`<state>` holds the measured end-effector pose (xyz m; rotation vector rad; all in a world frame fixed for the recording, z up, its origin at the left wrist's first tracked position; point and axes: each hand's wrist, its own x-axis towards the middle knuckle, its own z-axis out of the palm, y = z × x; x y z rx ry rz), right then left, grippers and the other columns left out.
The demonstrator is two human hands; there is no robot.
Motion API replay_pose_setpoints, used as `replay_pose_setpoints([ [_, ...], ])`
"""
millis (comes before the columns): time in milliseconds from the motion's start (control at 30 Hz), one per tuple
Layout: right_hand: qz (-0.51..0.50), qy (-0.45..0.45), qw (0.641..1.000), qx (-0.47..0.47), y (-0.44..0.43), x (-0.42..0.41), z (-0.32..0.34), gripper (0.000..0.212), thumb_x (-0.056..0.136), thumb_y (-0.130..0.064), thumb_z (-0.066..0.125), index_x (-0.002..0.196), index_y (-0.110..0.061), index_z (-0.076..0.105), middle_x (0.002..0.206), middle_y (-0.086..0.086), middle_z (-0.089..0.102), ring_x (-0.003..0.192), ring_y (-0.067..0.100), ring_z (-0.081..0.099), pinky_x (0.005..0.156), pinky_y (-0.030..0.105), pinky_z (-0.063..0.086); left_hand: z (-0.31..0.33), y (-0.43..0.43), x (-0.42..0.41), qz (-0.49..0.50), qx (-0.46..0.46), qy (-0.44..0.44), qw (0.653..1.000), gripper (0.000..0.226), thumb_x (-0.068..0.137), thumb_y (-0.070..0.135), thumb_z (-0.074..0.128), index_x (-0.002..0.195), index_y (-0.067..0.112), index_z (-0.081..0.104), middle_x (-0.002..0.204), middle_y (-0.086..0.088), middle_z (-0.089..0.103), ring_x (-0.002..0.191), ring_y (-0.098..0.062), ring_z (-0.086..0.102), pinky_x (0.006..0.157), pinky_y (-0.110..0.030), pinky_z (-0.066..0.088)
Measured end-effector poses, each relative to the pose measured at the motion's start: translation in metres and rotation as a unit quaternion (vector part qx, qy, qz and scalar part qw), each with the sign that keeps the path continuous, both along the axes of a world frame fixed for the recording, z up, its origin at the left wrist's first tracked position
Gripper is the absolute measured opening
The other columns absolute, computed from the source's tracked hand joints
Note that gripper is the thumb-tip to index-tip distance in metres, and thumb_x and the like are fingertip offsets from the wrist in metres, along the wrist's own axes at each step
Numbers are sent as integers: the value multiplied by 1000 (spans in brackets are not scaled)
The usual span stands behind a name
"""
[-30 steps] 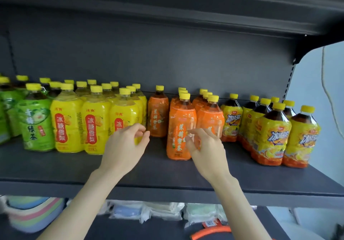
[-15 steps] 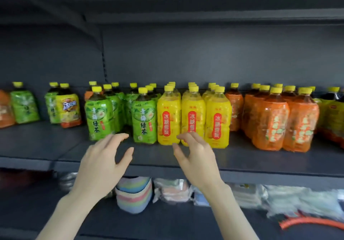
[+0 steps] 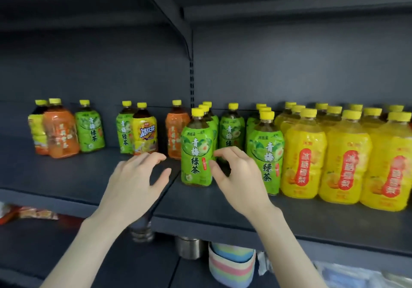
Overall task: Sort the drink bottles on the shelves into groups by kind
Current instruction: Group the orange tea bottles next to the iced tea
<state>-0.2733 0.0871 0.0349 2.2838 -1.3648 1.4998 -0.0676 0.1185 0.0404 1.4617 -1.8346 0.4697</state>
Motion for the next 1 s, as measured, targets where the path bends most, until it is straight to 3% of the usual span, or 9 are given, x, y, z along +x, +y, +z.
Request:
replay_pose_setpoints([
  [67, 11, -1, 1000, 8, -23, 27, 2, 28, 94, -28, 58, 115, -10, 65, 114, 2, 64, 93, 23, 62, 74, 38, 52, 1, -16, 26, 10, 11, 6, 1000, 41, 83, 45, 46, 102, 16, 67, 94, 3, 69, 82, -24, 66, 74, -36, 47],
  [200, 36, -1, 999, 4, -60, 82, 5, 29, 93, -30, 57, 112, -10, 66, 113, 2, 64, 97, 24, 62, 76, 40, 53, 1, -53, 79, 18, 16, 16, 1000, 39, 84, 45, 47, 104, 18, 66, 96, 5, 69, 86, -20, 65, 76, -34, 46],
  [367, 45, 2, 999, 5, -101, 136, 15, 27, 91, -30, 59, 110, -12, 66, 107, 0, 64, 88, 21, 63, 72, 40, 53, 3, -99, 134, 9, 12, 71, 997, 24, 87, 39, 57, 102, 22, 65, 94, 9, 67, 86, -15, 64, 72, -31, 45],
  [600, -30, 35, 998, 38, -150, 194, 19, 28, 93, -31, 58, 114, -14, 64, 119, 1, 61, 104, 25, 60, 83, 39, 50, 1, -190, 184, -82, 14, 142, 986, 24, 87, 28, 62, 109, 18, 63, 104, 5, 64, 93, -13, 62, 78, -36, 51],
  [700, -88, 27, 994, 53, -174, 212, 20, 30, 93, -32, 57, 117, -13, 63, 121, 3, 60, 108, 26, 58, 84, 40, 50, -1, -235, 197, -124, 33, 162, 978, 33, 87, 32, 61, 117, 18, 57, 115, 2, 60, 102, -18, 59, 86, -42, 50],
  [800, -137, 8, 989, 61, -199, 225, 19, 34, 93, -31, 58, 121, -12, 61, 126, 5, 57, 116, 27, 51, 88, 38, 47, -2, -276, 203, -147, 36, 166, 974, 57, 83, 43, 63, 131, 18, 46, 130, -1, 49, 120, -22, 46, 97, -41, 42],
  [900, -185, -1, 982, 42, -221, 231, 15, 42, 91, -33, 59, 126, -11, 56, 133, 8, 51, 123, 30, 39, 96, 41, 40, -2, -307, 201, -135, 20, 127, 983, 82, 75, 58, 66, 140, 16, 37, 141, -5, 41, 129, -25, 35, 102, -40, 32],
  [1000, -220, -21, 975, 25, -241, 230, 12, 58, 86, -39, 57, 135, -11, 48, 147, 13, 38, 135, 36, 26, 109, 47, 28, -9, -325, 203, -123, -7, 65, 990, 86, 72, 67, 60, 138, 16, 40, 136, -8, 49, 127, -28, 42, 101, -44, 32],
])
